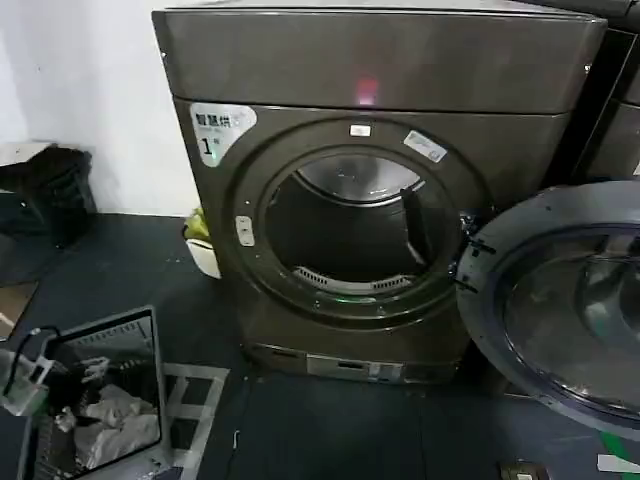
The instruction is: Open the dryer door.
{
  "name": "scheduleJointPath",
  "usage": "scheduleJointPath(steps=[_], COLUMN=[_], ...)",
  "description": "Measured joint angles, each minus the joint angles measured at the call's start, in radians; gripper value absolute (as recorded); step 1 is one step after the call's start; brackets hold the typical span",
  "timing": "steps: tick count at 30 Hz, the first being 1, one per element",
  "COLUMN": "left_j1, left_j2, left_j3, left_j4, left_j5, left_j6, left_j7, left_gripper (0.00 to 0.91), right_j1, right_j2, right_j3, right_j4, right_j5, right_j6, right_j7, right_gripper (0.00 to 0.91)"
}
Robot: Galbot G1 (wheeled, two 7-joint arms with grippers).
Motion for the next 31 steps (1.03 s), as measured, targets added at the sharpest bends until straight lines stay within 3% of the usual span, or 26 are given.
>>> scheduleJointPath(steps=[11,16,31], left_j1=[0.010,-0.002,-0.036], left_j2=[-0.010,-0.002,0.015], left_j3=[0.002,-0.002,-0.004], left_j4=[0.017,0.017,0.027], left_j5=[0.012,0.024,0.064], left_j6=[-0.023,-0.029,-0.034], left_j7=[-0.003,0.050,0.085], left_gripper=[0.907,0.907,0.907], right_j1=[-0.007,-0.008,-0.020], right_j2=[0.000,0.000,0.003], right_j3=[0.013,0.013,0.028], right_j4=[0.004,0.004,0.002], right_j5=[0.000,0.000,-0.008], right_j6=[-0.001,-0.001,-0.001], right_j7=[-0.003,-0.004,-0.011], right_gripper=[0.907,0.907,0.907])
